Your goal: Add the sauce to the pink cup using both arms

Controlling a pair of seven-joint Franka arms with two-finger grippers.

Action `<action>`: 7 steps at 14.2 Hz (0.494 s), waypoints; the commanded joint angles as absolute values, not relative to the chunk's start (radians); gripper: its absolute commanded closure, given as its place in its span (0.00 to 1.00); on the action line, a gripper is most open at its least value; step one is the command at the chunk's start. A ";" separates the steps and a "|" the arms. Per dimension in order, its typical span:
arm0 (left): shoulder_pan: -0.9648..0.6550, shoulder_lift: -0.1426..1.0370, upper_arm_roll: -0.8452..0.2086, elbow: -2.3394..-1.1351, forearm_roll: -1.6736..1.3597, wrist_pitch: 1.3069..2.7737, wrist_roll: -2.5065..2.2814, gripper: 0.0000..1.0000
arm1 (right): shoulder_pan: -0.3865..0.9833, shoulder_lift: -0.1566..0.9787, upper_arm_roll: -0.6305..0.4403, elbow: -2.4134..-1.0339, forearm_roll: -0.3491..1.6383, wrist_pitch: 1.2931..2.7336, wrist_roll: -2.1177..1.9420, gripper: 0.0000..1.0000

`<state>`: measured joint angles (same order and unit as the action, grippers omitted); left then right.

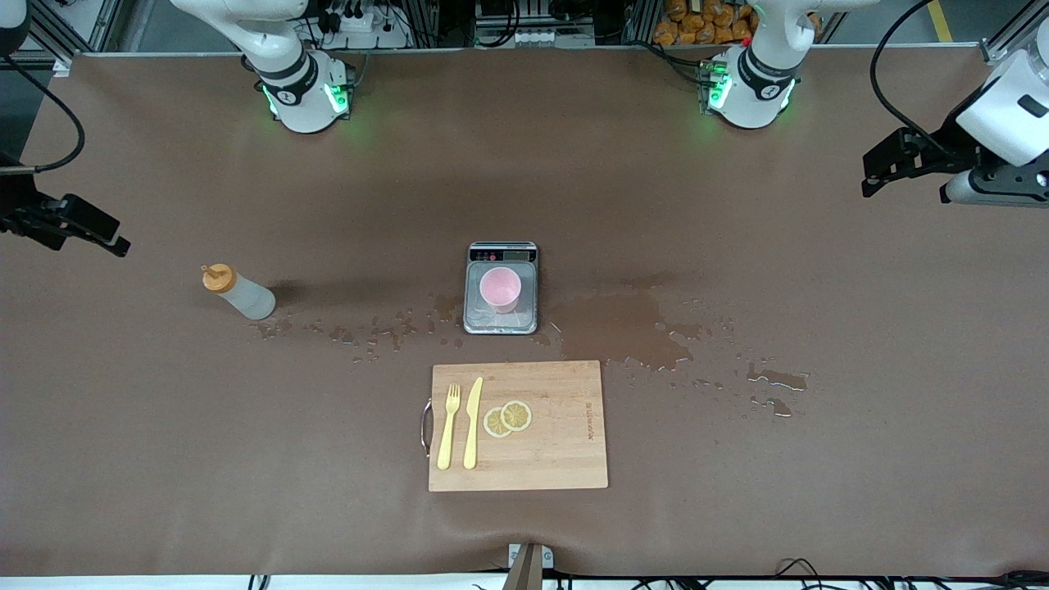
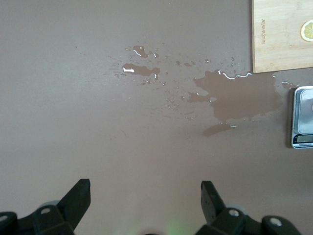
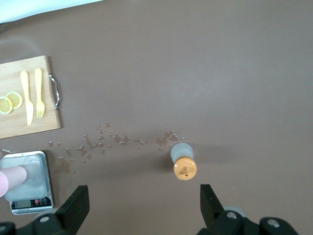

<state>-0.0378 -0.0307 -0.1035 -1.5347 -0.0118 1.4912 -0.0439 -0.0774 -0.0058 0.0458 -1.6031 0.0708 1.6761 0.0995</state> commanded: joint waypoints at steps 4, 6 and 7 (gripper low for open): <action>-0.028 -0.040 -0.110 -1.534 -0.017 1.496 -0.046 0.00 | -0.068 0.002 0.058 -1.528 0.052 1.594 0.140 0.00; -0.028 -0.040 -0.110 -1.534 -0.017 1.496 -0.046 0.00 | -0.066 0.003 0.058 -1.526 0.052 1.597 0.140 0.00; -0.028 -0.040 -0.110 -1.534 -0.017 1.496 -0.046 0.00 | -0.064 0.003 0.060 -1.526 0.052 1.598 0.140 0.00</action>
<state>-0.0378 -0.0307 -0.1034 -1.5347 -0.0118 1.4912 -0.0439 -0.0669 -0.0055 0.0558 -1.5463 0.0635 1.6104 0.1212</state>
